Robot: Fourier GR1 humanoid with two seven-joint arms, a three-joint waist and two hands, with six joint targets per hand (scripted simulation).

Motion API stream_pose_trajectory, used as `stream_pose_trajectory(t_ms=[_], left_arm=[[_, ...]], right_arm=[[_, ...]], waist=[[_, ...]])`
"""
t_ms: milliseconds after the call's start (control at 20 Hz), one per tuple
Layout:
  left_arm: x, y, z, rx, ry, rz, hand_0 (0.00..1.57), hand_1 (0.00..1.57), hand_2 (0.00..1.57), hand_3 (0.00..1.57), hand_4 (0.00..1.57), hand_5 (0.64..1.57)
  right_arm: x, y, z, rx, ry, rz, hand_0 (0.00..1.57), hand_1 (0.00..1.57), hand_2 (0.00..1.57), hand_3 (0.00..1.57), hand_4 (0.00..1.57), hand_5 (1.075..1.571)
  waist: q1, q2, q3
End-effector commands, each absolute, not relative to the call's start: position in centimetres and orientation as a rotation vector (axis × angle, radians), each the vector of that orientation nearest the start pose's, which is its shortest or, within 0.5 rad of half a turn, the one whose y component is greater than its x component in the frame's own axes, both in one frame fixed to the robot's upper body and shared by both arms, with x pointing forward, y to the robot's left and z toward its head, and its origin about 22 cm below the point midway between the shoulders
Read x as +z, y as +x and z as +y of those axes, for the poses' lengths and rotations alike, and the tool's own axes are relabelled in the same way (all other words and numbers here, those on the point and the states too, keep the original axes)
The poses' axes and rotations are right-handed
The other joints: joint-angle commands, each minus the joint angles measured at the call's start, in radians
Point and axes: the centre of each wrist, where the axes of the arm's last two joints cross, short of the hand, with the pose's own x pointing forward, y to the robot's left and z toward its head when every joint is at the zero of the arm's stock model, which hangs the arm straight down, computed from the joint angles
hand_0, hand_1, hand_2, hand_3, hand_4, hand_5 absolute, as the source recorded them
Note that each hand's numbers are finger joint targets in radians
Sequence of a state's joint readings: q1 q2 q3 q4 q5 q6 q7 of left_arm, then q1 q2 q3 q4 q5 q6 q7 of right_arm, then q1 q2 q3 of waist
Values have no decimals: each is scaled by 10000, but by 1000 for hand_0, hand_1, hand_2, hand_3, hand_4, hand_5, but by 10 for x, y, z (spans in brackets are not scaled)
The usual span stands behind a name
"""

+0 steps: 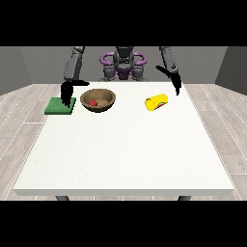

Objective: Pick the cup and pour the ball into the bowl, then pick the bowl and place it on the pad

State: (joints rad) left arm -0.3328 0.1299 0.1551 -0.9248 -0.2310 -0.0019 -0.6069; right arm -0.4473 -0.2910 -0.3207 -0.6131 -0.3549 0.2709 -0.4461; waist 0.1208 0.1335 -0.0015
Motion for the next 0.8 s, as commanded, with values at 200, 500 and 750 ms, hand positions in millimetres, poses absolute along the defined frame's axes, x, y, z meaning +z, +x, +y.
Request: stream_pose_trajectory(t_ms=[200,500,750], left_arm=[[-62,295,269,-3278,1914,-17985,0,0,0,0,0,698],[3,330,282,-3640,1777,-19998,0,0,0,0,0,694],[14,338,263,-4426,1322,-20329,0,0,0,0,0,696]], right_arm=[[-94,316,-288,-3661,1284,-14860,0,0,0,0,0,1570],[-69,338,-321,-4430,884,-16411,0,0,0,0,0,1569],[-99,306,-331,-2710,-1747,-13792,1571,1571,1571,1571,843,1512]], waist=[[178,-382,17],[788,1519,25],[1587,1844,7]])
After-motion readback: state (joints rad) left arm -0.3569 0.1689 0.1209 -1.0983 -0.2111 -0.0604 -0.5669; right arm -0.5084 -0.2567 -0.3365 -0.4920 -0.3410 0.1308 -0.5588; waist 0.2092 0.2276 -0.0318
